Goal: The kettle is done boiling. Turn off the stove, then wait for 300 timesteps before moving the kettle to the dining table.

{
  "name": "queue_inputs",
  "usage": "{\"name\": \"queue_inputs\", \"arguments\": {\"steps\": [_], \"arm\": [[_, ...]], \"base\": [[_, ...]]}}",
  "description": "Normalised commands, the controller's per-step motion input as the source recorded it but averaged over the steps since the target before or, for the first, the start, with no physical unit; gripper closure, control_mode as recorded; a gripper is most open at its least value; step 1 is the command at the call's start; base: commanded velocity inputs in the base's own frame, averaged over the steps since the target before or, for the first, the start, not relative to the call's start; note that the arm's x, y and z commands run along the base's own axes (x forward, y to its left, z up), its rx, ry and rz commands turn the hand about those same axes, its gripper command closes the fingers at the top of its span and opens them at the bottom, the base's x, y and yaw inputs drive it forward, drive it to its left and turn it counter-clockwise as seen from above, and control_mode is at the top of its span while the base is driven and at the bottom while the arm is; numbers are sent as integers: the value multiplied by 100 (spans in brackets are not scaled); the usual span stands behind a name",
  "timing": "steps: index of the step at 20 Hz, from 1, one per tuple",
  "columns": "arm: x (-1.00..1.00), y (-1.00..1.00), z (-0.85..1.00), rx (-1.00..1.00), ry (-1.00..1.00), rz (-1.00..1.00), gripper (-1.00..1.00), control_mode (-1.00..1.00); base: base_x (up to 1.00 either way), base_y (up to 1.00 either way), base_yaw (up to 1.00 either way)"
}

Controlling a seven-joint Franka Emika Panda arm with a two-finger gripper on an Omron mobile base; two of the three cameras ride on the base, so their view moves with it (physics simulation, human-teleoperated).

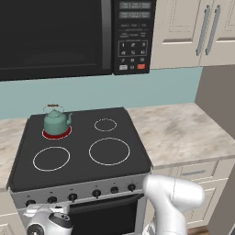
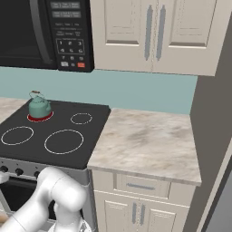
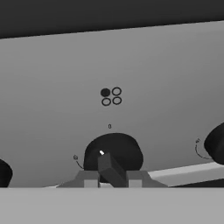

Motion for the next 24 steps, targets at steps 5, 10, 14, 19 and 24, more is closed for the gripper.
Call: {"name": "queue_inputs", "arguments": {"steps": [5,10,14,19,24], "arm": [[1,0,0,21,0,-1,100,-100],[1,0,0,21,0,-1,100,-100],[1,0,0,22,0,-1,100,-100],[1,0,0,22,0,-1,100,-100],[0,0,-1,16,1,-3,100,-100]], "base": [[0,0,0],[0,0,0],[0,0,0],[0,0,0],[0,0,0]]}}
